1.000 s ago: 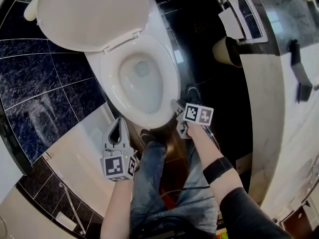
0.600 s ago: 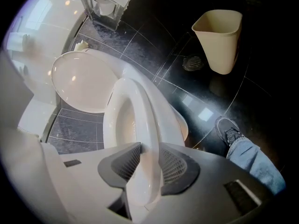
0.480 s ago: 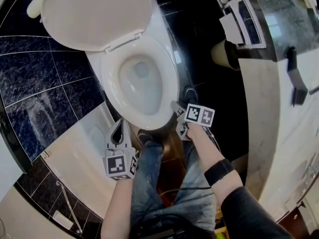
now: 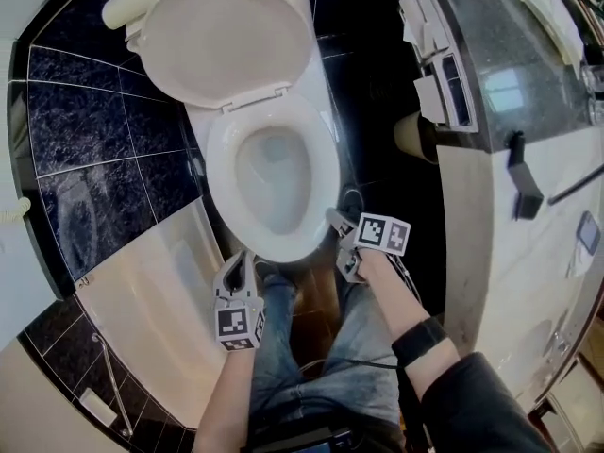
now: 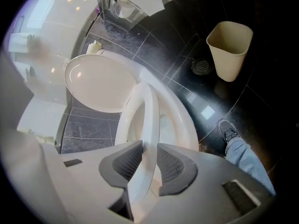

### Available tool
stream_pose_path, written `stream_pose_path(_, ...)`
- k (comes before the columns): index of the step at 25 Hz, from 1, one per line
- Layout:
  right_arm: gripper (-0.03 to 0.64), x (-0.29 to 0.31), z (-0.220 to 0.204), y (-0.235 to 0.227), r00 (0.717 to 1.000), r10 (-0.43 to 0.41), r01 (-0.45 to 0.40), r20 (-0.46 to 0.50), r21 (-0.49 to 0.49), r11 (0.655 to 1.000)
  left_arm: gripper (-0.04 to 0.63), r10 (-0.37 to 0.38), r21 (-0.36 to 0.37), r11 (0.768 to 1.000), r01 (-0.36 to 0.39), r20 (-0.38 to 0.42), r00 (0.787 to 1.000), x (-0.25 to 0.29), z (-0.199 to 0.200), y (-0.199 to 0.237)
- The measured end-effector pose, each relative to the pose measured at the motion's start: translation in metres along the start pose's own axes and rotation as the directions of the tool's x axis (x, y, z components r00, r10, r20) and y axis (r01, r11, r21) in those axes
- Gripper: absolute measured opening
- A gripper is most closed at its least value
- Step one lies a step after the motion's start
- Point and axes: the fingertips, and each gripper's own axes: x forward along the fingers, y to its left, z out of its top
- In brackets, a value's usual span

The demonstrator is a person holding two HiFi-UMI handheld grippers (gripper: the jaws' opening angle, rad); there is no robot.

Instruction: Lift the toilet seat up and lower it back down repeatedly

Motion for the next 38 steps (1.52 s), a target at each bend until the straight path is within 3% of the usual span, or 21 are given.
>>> stream_pose_path(4,0.117,-0.023,0.013,0.033,1.000,0.012,-0.012,0.007,0.009,1.000,0.000,0.000,-0.054,0.999,-0.004,-0.081,0.997,-0.019,-0.027,-0.006)
stream_pose_path(8,0.117,-0.039,0.026,0.063,1.000,0.027,-0.027,0.009,0.019,0.999,0.000,-0.026,-0.181,0.983,-0.005,-0.170,0.985,-0.014,-0.051,-0.016)
stream_pose_path(12,0.117,-0.050,0.038,0.090,0.999,0.037,-0.037,-0.003,-0.032,0.999,0.000,-0.036,-0.199,0.980,0.004,-0.156,0.987,0.006,-0.038,-0.026)
stream_pose_path(17,0.119,-0.060,0.054,0.118,0.998,0.063,-0.064,-0.017,-0.072,0.995,0.000,0.007,-0.232,0.973,-0.019,-0.053,0.999,0.010,0.026,-0.027)
stream_pose_path(26,0.129,-0.081,0.096,0.179,0.993,0.121,-0.120,0.000,-0.155,0.981,0.000,0.089,-0.312,0.947,-0.071,0.045,0.995,0.001,0.115,-0.001)
stream_pose_path(27,0.072,-0.085,0.102,0.190,0.991,0.131,-0.128,0.002,-0.196,0.972,0.000,0.097,-0.322,0.944,-0.073,0.058,0.994,0.001,0.126,0.003)
stream_pose_path(32,0.041,-0.115,0.126,0.233,0.990,0.139,-0.112,0.037,-0.414,0.903,0.000,0.129,-0.313,0.946,-0.089,0.109,0.986,0.006,0.177,0.022)
stream_pose_path(38,0.017,-0.142,0.152,0.260,0.982,0.154,-0.070,0.107,-0.549,0.833,0.000,0.157,-0.249,0.962,-0.115,0.155,0.975,0.019,0.231,0.047)
